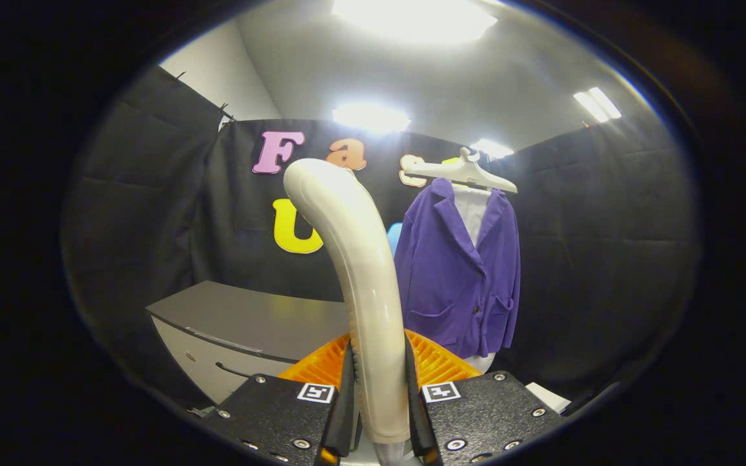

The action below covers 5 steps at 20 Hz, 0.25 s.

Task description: Iron the clothes twice with a garment steamer, once on the left side and once on the right side.

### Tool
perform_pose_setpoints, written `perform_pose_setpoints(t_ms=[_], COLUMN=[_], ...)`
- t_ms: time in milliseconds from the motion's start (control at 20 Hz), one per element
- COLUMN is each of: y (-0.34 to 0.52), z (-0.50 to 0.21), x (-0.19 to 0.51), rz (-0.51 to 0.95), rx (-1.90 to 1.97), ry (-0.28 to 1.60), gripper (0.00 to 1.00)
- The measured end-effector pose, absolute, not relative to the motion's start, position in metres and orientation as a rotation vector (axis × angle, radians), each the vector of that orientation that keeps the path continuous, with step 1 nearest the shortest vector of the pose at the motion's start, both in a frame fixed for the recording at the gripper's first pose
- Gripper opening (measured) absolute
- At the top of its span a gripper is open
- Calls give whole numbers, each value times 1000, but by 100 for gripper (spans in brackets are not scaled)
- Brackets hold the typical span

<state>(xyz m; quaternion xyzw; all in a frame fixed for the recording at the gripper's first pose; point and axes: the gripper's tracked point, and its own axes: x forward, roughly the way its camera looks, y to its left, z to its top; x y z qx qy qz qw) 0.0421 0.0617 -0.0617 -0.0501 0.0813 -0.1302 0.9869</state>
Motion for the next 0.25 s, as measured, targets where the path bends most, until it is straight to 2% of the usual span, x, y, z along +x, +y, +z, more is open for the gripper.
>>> perform_pose_setpoints(t_ms=[250], y=[80], z=[-71], x=[34], rz=[-202], rx=[-65], ry=[164], gripper=[35])
